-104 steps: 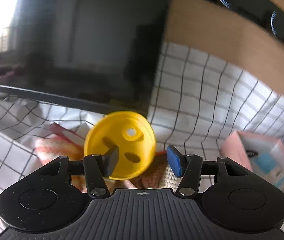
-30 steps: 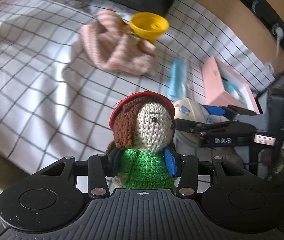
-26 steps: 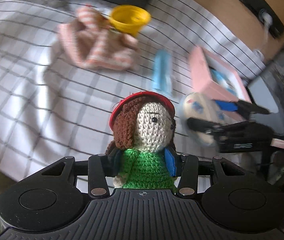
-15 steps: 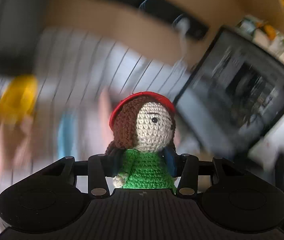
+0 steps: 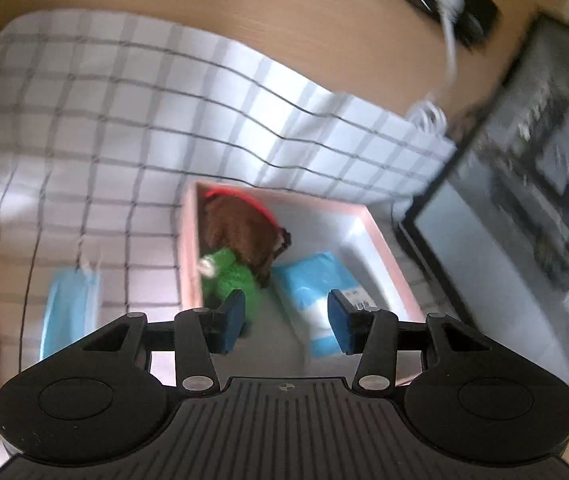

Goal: Organize soft objects
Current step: 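Lower the doll into the pink box with the left tool while the right tool carries the pouch, then lower the beige pouch into the pink box and open the right tool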

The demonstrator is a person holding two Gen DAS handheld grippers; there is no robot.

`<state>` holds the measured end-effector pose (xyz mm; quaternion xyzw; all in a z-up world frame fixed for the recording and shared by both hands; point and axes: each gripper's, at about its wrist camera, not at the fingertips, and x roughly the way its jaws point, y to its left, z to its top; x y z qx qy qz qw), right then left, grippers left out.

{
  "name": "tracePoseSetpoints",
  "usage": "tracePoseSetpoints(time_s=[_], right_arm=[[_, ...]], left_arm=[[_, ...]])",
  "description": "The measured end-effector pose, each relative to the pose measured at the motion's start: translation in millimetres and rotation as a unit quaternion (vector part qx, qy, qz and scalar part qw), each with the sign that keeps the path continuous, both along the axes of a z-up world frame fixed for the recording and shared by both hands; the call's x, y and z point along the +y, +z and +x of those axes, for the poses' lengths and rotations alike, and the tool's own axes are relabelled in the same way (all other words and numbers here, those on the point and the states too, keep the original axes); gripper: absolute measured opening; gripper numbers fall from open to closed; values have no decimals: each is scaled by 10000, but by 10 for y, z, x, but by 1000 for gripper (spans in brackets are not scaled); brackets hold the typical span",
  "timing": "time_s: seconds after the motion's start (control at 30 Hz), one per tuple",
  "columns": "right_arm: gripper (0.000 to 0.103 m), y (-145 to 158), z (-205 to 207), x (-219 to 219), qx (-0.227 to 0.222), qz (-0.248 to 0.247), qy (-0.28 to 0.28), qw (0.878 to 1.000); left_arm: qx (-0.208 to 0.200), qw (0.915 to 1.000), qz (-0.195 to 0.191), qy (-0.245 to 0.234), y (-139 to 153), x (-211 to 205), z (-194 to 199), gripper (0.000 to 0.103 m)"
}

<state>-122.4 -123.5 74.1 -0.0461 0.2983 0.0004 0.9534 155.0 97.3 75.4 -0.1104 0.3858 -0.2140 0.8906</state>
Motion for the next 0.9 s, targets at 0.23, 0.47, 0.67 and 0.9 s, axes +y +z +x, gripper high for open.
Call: tracePoseSetpoints(time_s=[0.23,0.47,0.67,0.9], right_arm=[[101,361,461,85,-531,-383,426,9969],[103,972,1697,408,-1470,-103,644,9870],[103,537,2315,463,-525,443,680,9953],[103,-80,1536,645,214,55,1214,9924]], left_arm=[[161,9984,-534,50,-52,382,-599,50],[384,9966,-686,232,-142,730,-1151,50],[609,9934,-377,901,-287,1084,-1368,50],[892,9863,-196,1377,-450,1359,-1380,50]])
